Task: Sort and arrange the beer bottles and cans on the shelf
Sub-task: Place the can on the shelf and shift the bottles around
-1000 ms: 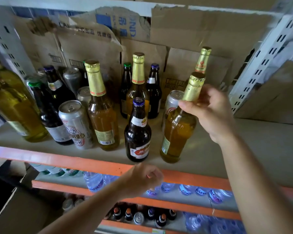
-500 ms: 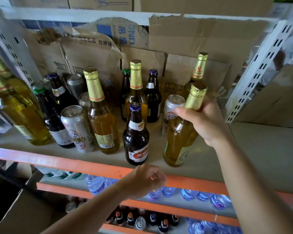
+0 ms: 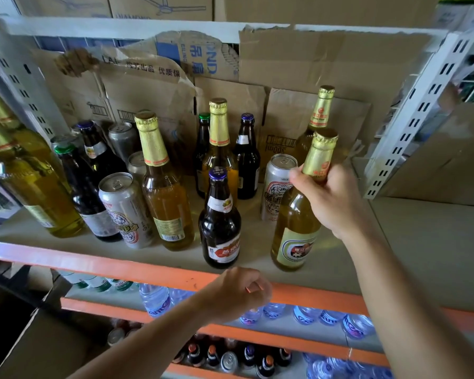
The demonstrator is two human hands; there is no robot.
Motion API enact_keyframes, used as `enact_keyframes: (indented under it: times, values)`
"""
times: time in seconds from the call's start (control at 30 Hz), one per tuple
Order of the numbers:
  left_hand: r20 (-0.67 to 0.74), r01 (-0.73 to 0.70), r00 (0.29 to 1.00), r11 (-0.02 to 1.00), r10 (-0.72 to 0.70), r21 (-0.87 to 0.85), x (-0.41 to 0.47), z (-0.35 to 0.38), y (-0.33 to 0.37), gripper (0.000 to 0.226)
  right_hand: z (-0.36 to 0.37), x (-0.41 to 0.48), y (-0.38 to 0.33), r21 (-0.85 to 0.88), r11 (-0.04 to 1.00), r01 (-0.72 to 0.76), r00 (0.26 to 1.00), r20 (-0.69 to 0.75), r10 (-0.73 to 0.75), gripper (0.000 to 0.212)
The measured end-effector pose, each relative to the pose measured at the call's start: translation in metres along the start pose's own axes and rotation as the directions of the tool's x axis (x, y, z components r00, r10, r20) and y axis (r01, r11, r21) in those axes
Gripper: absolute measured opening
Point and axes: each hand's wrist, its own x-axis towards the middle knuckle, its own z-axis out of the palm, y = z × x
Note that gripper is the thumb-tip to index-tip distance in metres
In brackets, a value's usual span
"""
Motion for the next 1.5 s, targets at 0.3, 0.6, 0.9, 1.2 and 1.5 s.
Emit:
enact_keyframes:
  times: [0.3, 0.6, 0.9, 1.2, 1.5]
  values:
    - [-0.169, -0.015, 0.985, 0.986, -0.013, -0.163, 0.006, 0.007, 0.007, 0.054, -0.015, 0.011, 0.005, 0.016, 0.979, -0.201, 0.917, -0.347, 0.194, 0.044]
    - [0.122, -0.116, 0.972, 0.868, 0.198, -0.484, -0.007, 0.0, 0.034, 0.05, -0.02, 0.014, 0.009, 0.209, 0.915, -0.346, 0.933, -0.021, 0.358, 0.026]
    - [0.287, 0.063, 0.952, 0.852, 0.105, -0.52, -0.012, 0.019, 0.039, 0.057, -0.028, -0.008, 0.04, 0.273, 0.755, -0.597, 0.795, 0.073, 0.602, 0.035]
    - [0.237, 0.011, 0.96, 0.827, 0.149, -0.563, -0.002, 0.023, 0.043, 0.064, -0.042, -0.004, 0.034, 0.335, 0.746, -0.575, 0.811, 0.116, 0.573, 0.041]
    - [0.141, -0.032, 0.981, 0.828, 0.133, -0.559, 0.01, 0.017, 0.045, 0.058, -0.035, 0.009, 0.018, 0.39, 0.743, -0.544, 0.836, 0.177, 0.519, 0.03]
